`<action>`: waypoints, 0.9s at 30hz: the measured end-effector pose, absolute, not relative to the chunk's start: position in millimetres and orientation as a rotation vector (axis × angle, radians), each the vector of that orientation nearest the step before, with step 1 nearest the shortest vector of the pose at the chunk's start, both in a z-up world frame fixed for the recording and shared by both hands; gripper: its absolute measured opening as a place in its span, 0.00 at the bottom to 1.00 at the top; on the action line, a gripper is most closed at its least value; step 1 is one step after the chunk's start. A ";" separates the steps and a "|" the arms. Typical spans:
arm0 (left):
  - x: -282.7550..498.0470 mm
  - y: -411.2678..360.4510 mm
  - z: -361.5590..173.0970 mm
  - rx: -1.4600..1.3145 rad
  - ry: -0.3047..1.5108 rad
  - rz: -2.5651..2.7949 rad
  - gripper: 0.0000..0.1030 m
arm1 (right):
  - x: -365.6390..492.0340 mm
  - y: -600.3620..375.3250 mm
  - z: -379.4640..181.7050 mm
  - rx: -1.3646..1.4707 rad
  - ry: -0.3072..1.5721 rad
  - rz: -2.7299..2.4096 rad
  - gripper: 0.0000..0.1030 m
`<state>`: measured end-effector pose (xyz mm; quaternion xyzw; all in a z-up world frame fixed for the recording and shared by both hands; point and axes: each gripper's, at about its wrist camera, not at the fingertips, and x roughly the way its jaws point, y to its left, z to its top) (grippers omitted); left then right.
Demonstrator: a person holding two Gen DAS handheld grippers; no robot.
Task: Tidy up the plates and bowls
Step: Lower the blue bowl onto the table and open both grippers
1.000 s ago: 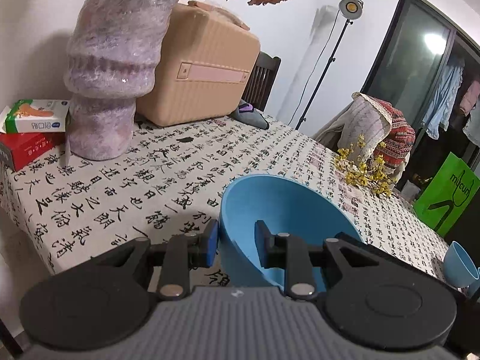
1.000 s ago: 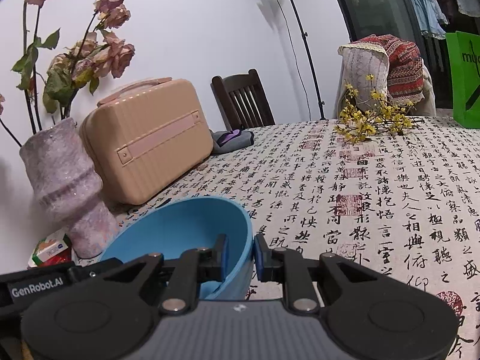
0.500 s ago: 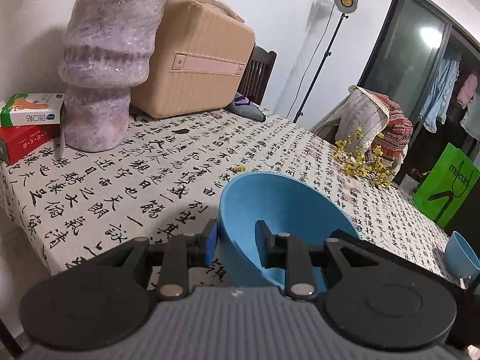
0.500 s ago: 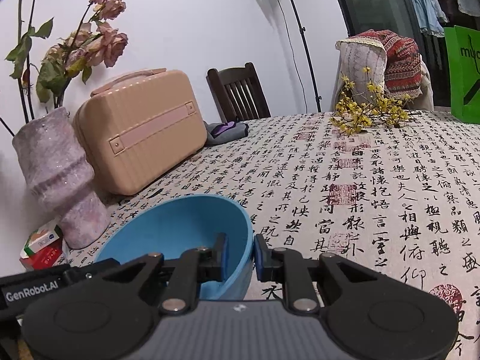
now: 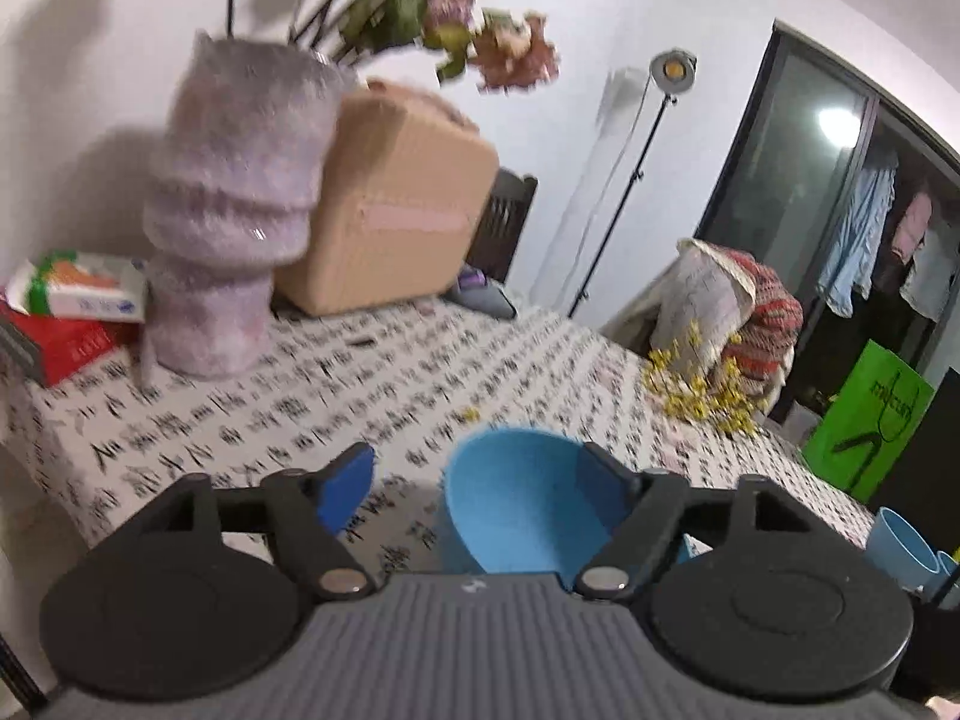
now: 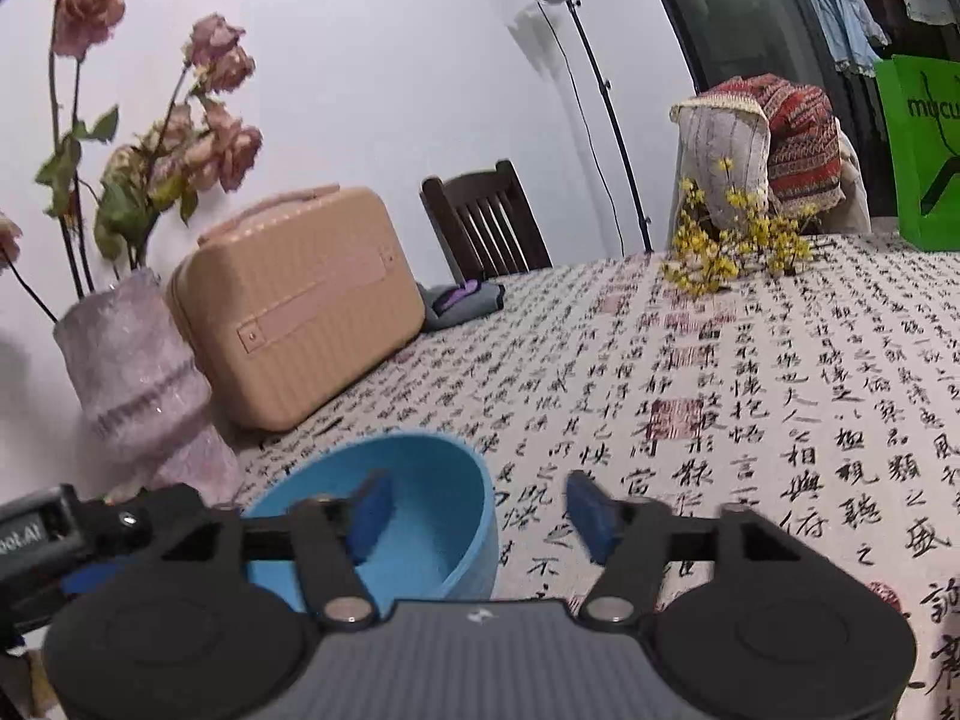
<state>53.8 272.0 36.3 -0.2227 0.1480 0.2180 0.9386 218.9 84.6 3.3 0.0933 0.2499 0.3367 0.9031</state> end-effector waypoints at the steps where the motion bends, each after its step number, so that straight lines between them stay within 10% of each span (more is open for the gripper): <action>1: 50.6 271.4 37.7 -0.446 0.292 0.457 0.89 | 217.9 82.3 4.5 0.194 0.509 0.699 0.85; 4: 40.4 268.1 40.4 -0.403 0.254 0.507 1.00 | 215.3 77.3 7.8 0.185 0.492 0.710 1.00; 27: 9.0 229.4 27.9 -0.352 0.198 0.453 1.00 | 190.6 24.3 6.9 0.112 0.398 0.664 1.00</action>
